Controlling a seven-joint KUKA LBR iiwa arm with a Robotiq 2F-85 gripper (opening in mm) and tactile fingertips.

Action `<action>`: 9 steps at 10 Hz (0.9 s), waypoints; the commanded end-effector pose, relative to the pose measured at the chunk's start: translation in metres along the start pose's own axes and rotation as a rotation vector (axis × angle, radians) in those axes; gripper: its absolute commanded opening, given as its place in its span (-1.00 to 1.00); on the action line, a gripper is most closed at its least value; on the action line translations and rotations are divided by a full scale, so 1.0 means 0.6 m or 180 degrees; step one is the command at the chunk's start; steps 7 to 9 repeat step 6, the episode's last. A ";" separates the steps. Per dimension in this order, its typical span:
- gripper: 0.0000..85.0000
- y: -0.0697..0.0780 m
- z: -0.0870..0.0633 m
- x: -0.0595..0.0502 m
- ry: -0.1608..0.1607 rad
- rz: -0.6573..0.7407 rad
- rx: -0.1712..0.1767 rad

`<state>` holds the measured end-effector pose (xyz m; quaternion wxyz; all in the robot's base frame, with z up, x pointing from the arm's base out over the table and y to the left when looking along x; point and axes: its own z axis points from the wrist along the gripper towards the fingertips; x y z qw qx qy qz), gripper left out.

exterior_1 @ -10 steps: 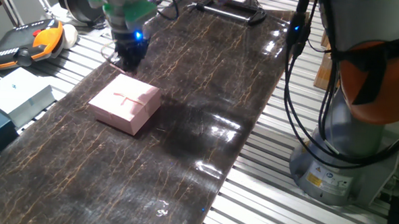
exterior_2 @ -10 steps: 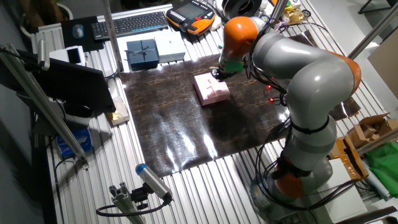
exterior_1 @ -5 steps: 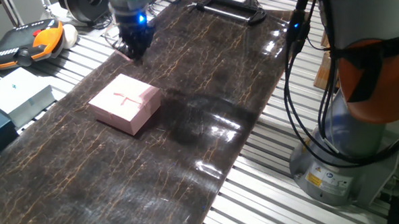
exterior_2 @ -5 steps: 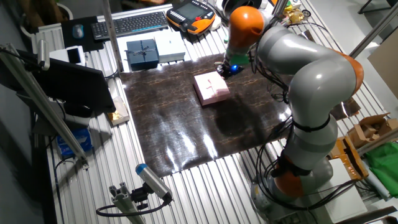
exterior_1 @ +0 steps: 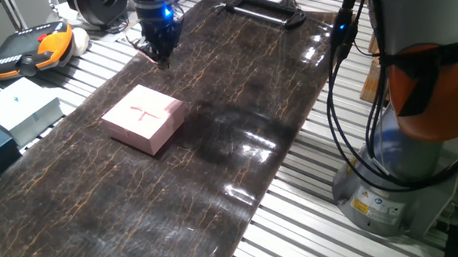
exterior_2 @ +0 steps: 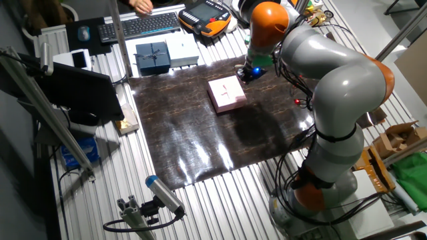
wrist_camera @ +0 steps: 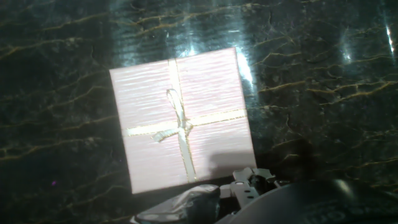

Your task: Cover the box

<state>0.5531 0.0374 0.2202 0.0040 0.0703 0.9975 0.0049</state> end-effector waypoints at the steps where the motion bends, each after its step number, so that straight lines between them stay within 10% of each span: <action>1: -0.98 -0.003 -0.002 0.000 0.0017 -0.0030 0.0002; 9: -0.98 -0.005 -0.003 -0.001 0.0030 -0.0093 0.0014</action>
